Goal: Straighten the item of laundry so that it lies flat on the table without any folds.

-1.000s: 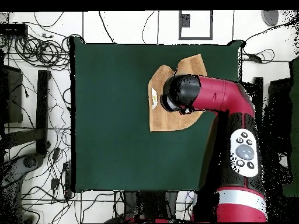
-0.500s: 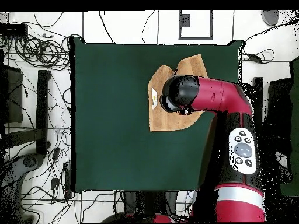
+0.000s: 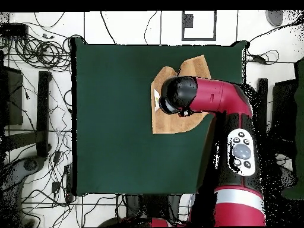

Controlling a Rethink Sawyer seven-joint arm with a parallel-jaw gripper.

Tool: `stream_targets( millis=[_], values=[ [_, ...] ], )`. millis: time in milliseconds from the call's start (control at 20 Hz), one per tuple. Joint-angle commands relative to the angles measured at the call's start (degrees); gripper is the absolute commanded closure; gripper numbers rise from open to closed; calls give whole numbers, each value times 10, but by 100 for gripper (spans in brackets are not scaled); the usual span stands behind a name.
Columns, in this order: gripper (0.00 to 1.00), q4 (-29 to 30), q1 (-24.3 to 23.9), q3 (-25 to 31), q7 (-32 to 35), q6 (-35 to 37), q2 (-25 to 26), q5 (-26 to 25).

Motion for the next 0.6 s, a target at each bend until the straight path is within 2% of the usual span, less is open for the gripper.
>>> stream_targets(
  millis=[50, 600],
  values=[
    [0, 31, 25, 45, -20, 39, 11, 12],
    [0, 25, 12, 47, -43, 30, 18, 5]
  ],
)
